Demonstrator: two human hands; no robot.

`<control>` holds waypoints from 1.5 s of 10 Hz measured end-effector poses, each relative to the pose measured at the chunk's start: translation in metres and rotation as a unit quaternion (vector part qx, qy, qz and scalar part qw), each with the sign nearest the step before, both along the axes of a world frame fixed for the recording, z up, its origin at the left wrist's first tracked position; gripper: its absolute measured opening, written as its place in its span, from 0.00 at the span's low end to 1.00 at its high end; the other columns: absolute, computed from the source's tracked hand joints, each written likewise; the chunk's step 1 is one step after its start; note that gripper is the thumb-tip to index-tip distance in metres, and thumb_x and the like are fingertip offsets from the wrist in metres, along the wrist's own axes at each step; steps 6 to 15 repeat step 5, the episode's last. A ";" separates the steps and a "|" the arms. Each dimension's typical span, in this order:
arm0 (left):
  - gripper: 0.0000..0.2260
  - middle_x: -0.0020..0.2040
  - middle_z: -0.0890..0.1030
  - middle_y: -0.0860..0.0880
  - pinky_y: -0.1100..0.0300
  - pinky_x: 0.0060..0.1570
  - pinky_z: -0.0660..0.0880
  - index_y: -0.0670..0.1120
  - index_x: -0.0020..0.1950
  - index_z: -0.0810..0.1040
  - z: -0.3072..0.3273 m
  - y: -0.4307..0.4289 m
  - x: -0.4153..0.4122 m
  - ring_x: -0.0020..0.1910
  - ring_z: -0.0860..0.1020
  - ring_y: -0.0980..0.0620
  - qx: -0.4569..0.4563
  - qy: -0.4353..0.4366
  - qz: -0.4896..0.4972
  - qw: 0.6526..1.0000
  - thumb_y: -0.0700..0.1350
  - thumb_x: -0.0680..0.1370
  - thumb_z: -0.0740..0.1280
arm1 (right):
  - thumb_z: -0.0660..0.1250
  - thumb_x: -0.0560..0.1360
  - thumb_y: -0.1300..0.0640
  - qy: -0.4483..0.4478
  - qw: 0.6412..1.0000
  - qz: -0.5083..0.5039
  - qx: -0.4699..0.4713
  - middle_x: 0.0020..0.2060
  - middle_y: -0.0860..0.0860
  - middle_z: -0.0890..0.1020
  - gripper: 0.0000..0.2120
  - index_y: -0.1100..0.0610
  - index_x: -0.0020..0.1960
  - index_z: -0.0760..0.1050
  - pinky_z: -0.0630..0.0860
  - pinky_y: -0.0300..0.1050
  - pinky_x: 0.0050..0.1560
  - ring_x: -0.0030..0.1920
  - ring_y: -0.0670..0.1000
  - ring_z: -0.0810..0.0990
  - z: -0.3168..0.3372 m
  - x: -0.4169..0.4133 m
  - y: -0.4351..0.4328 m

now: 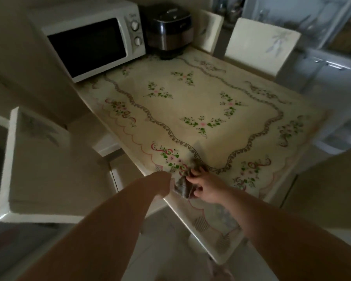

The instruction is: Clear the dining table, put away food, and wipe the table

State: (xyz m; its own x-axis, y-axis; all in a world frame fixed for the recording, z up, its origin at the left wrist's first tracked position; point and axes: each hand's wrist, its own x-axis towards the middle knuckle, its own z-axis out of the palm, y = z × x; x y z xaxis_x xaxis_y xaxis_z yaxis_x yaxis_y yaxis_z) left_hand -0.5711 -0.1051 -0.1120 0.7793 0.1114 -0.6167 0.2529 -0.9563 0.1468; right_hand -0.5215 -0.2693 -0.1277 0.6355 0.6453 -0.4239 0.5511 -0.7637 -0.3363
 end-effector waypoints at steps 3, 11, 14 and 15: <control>0.23 0.76 0.61 0.45 0.55 0.74 0.58 0.42 0.76 0.59 0.013 0.027 -0.014 0.75 0.60 0.48 0.012 -0.074 -0.078 0.994 0.36 0.80 0.55 | 0.62 0.78 0.61 -0.015 0.962 -0.250 0.112 0.60 0.53 0.80 0.17 0.54 0.67 0.73 0.77 0.47 0.58 0.55 0.52 0.80 0.013 -0.027 0.003; 0.23 0.78 0.58 0.46 0.55 0.74 0.54 0.45 0.77 0.57 0.023 0.012 -0.016 0.77 0.56 0.48 0.004 -0.061 -0.098 0.993 0.38 0.82 0.55 | 0.63 0.77 0.53 -0.016 0.950 -0.302 0.084 0.58 0.51 0.81 0.17 0.53 0.65 0.75 0.72 0.41 0.57 0.58 0.52 0.78 0.010 -0.040 -0.029; 0.23 0.78 0.58 0.46 0.55 0.74 0.54 0.45 0.77 0.57 0.023 0.012 -0.016 0.77 0.56 0.48 0.004 -0.061 -0.098 0.993 0.38 0.82 0.55 | 0.63 0.77 0.53 -0.016 0.950 -0.302 0.084 0.58 0.51 0.81 0.17 0.53 0.65 0.75 0.72 0.41 0.57 0.58 0.52 0.78 0.010 -0.040 -0.029; 0.23 0.78 0.58 0.46 0.55 0.74 0.54 0.45 0.77 0.57 0.023 0.012 -0.016 0.77 0.56 0.48 0.004 -0.061 -0.098 0.993 0.38 0.82 0.55 | 0.63 0.77 0.53 -0.016 0.950 -0.302 0.084 0.58 0.51 0.81 0.17 0.53 0.65 0.75 0.72 0.41 0.57 0.58 0.52 0.78 0.010 -0.040 -0.029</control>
